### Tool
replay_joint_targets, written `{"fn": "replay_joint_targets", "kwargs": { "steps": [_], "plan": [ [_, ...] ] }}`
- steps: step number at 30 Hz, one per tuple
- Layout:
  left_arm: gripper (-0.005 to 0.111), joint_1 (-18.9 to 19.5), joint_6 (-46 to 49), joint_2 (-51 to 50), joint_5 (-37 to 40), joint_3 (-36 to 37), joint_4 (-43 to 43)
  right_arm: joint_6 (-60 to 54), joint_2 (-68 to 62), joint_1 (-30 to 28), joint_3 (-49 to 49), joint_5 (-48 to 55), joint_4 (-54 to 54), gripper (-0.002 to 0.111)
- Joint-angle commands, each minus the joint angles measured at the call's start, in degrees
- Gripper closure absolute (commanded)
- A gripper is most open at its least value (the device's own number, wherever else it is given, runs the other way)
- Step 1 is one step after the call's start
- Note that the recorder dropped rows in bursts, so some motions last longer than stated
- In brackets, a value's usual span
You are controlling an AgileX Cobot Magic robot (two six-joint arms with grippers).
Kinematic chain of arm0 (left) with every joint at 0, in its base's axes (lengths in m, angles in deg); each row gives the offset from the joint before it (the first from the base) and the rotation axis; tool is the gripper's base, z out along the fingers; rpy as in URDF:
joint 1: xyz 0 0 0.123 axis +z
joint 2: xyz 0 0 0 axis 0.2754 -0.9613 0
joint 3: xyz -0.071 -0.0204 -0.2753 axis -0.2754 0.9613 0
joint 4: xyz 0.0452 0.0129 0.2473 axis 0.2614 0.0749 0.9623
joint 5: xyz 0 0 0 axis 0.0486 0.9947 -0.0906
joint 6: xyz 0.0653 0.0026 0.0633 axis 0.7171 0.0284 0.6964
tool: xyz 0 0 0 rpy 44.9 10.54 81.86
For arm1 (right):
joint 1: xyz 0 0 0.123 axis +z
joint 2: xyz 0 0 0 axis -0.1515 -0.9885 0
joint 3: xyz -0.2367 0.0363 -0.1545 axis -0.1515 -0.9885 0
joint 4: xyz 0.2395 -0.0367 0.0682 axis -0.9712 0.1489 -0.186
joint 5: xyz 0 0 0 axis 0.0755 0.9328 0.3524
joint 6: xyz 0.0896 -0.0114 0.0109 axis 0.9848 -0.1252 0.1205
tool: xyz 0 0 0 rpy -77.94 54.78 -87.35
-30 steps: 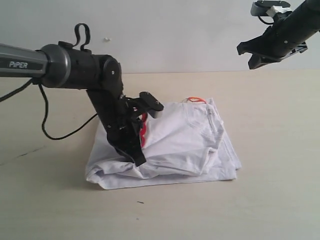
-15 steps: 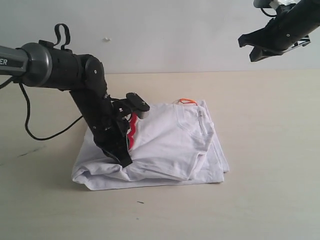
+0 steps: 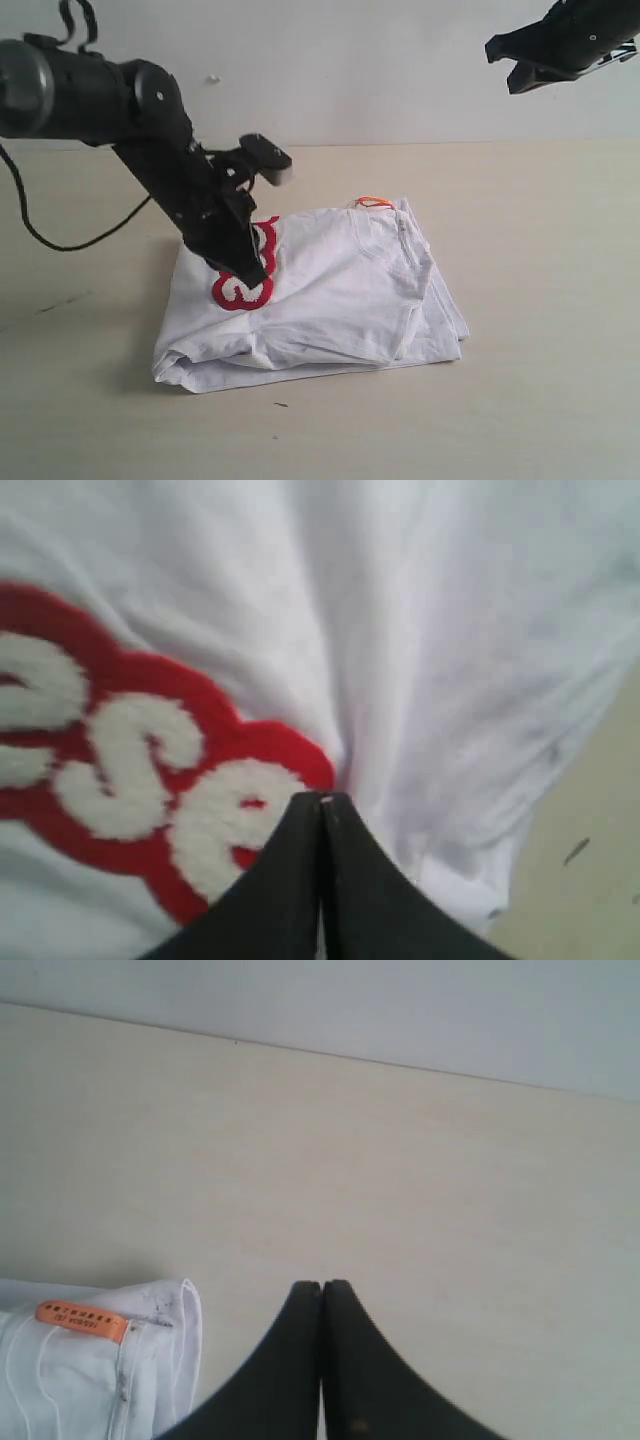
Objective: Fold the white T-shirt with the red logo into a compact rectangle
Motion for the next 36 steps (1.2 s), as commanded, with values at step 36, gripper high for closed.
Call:
{"fn": "replay_joint_targets", "kwargs": {
  "steps": [36],
  "plan": [
    [0.107,1.3,-9.5,64.2,-50.5,36.7,-14.8,-1.7,52.2,0.0,-40.4,-33.5,-7.6,0.108]
  ]
}}
